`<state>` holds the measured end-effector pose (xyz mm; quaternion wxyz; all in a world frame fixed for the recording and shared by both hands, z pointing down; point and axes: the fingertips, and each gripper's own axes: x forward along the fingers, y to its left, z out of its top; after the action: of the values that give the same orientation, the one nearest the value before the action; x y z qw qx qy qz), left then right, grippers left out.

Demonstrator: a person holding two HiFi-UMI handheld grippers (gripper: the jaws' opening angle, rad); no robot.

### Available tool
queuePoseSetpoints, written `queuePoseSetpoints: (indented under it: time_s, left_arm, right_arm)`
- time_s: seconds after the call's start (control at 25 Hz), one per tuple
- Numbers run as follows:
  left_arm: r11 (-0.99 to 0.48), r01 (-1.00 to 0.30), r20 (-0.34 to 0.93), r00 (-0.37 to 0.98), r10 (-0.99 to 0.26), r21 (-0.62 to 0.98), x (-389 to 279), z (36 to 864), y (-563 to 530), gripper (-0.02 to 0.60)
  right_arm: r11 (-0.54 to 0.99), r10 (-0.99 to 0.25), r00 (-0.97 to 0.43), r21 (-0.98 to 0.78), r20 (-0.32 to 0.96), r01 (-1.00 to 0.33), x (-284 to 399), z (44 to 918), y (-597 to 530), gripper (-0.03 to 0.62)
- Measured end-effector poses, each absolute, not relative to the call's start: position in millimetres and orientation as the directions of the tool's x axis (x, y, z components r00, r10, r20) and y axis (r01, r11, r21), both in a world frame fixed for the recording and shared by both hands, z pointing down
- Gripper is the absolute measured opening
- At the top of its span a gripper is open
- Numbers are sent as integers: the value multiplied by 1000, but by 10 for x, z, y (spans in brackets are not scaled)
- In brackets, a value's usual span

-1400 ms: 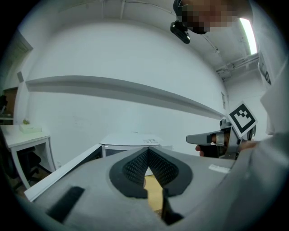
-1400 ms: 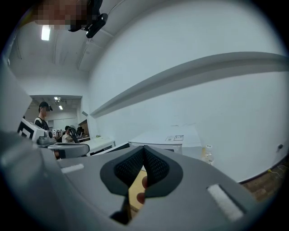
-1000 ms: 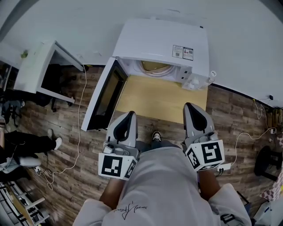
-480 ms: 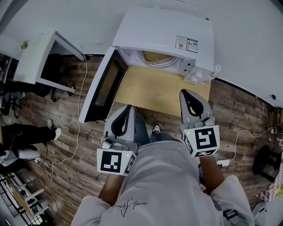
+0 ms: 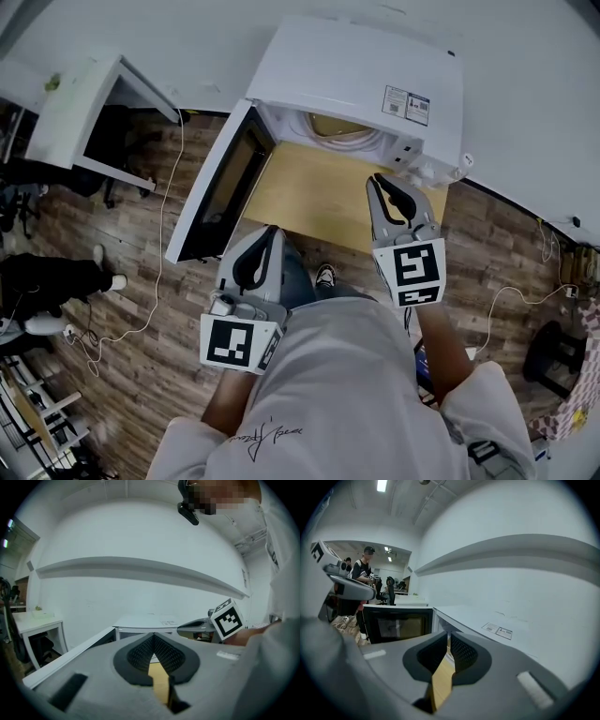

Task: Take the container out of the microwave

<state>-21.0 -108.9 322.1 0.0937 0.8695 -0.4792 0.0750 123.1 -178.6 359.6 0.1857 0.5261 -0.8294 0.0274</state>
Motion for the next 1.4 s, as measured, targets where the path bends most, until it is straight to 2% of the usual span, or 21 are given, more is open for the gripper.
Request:
queuePoseSetpoints:
  time_s: [0.68, 1.12, 1.4]
  left_arm:
    - [-465, -879, 262, 475, -840, 103, -523, 3365, -1412, -3]
    - [-425, -899, 314, 435, -844, 104, -771, 3504, -1451, -3]
    - [-395, -910, 327, 414, -849, 128, -983, 3561, -1532, -3]
  right_arm:
    - [619, -739, -429, 273, 520, -736, 733, 4365, -2486, 67]
    - [699, -675, -365, 398, 641, -595, 489, 4922, -2914, 84]
    - [687, -700, -285, 509, 655, -518, 463, 5167, -3179, 89]
